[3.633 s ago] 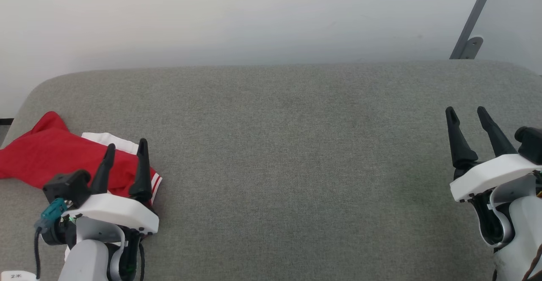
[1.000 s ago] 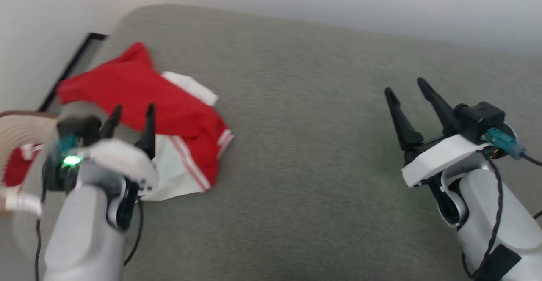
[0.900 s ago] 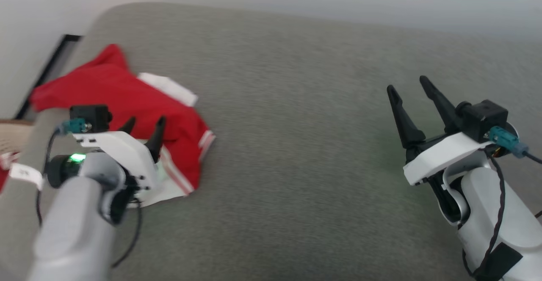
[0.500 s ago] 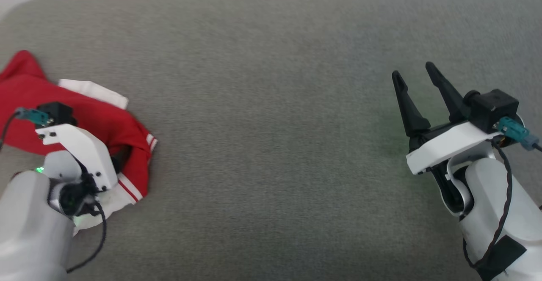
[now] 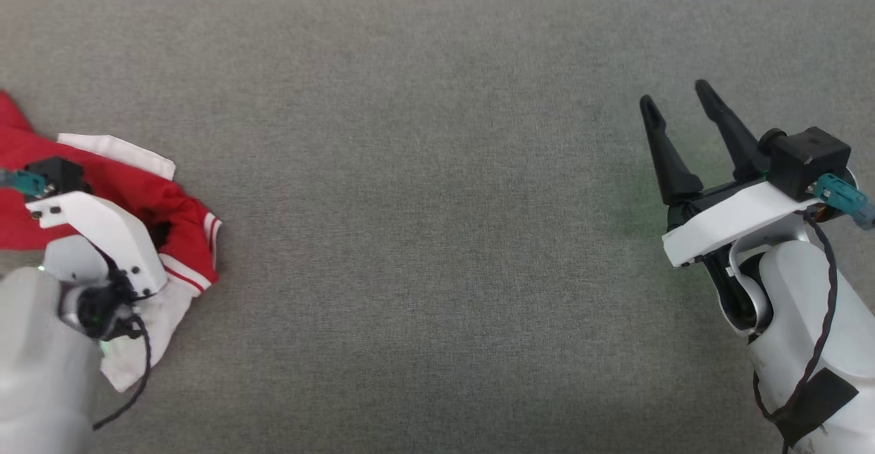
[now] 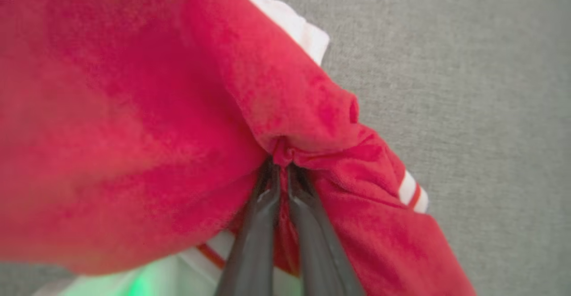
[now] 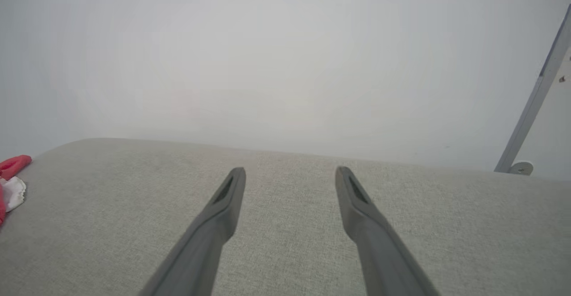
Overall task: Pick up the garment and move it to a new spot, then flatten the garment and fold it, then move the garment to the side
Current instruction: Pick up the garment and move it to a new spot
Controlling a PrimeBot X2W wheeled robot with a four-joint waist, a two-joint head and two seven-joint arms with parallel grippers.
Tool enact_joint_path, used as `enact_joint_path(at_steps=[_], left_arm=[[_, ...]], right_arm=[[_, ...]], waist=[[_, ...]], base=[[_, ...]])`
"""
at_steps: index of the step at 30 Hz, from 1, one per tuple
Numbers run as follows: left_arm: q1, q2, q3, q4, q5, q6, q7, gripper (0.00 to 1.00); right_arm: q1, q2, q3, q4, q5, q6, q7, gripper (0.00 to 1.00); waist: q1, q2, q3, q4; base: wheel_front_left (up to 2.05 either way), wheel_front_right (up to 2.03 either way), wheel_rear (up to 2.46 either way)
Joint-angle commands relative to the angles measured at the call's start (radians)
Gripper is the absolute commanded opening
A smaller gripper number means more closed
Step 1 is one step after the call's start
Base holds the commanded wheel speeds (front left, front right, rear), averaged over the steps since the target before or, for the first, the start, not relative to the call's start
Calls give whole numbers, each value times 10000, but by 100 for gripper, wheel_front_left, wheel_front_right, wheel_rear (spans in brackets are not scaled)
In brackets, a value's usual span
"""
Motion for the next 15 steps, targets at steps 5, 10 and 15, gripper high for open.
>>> enact_joint_path(at_steps=[5,10,15], left_arm=[[-160,-221,-611,-856,-113,-36,-953,0],[-360,-127,-1830,-2665,-583,-40,-1135,0],[-905,-172,-3295,-4504,-1173,-41,-955,0]], right_arm=[[228,146,-195,-54,23,-3,-50,100],[333,246,-276,-118,48,-3,-50,100],[307,434,-467,-250,88,-3,-50,100]], waist=[[0,0,-462,99],[0,0,-552,-109],[0,0,-352,-667]], base=[[0,0,0],[0,0,0],[0,0,0]])
